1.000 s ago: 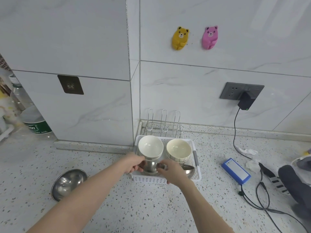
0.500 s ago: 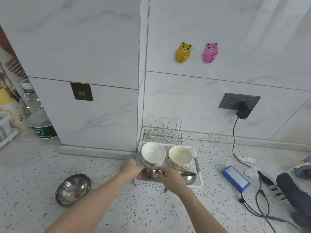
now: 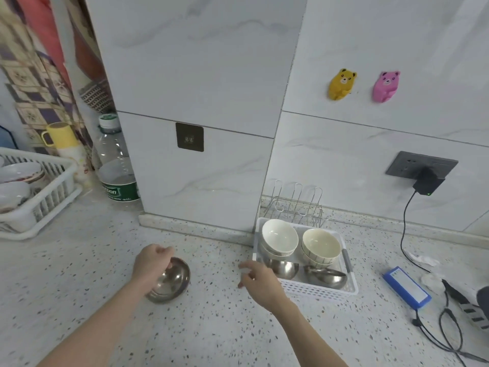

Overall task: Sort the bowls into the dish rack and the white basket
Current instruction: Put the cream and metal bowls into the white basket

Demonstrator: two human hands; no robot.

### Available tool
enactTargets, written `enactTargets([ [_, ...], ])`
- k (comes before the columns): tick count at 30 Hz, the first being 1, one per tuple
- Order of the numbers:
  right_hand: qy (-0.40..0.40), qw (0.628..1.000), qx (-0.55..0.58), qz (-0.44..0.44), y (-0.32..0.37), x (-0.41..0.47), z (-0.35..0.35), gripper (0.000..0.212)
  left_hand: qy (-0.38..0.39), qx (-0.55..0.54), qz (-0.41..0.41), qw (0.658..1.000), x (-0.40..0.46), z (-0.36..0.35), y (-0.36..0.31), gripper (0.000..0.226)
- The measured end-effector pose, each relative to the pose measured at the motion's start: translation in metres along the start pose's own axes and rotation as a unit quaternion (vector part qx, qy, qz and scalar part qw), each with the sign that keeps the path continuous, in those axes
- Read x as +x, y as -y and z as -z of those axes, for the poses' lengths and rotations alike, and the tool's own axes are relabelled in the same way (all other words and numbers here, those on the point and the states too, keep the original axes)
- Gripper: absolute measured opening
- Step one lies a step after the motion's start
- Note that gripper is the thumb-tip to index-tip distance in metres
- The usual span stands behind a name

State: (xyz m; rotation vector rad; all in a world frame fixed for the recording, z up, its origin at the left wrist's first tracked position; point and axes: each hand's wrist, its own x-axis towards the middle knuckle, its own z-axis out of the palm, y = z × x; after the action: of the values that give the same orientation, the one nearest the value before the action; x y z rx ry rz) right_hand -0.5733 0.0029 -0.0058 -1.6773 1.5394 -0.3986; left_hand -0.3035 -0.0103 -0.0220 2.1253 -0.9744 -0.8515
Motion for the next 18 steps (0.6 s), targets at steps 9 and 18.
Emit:
enactTargets([
  [9, 0.130, 0.989, 0.029, -0.069, 0.046, 0.011, -0.102, 0.061, 0.098, 0.048, 0.065, 0.992, 0.015, 0.035, 0.075, 0.051],
  [18, 0.075, 0.993, 0.055, -0.065, 0.065, 0.009, -0.135, 0.060, 0.201, -0.029, 0.054, 0.978, -0.001, 0.041, 0.067, 0.029],
])
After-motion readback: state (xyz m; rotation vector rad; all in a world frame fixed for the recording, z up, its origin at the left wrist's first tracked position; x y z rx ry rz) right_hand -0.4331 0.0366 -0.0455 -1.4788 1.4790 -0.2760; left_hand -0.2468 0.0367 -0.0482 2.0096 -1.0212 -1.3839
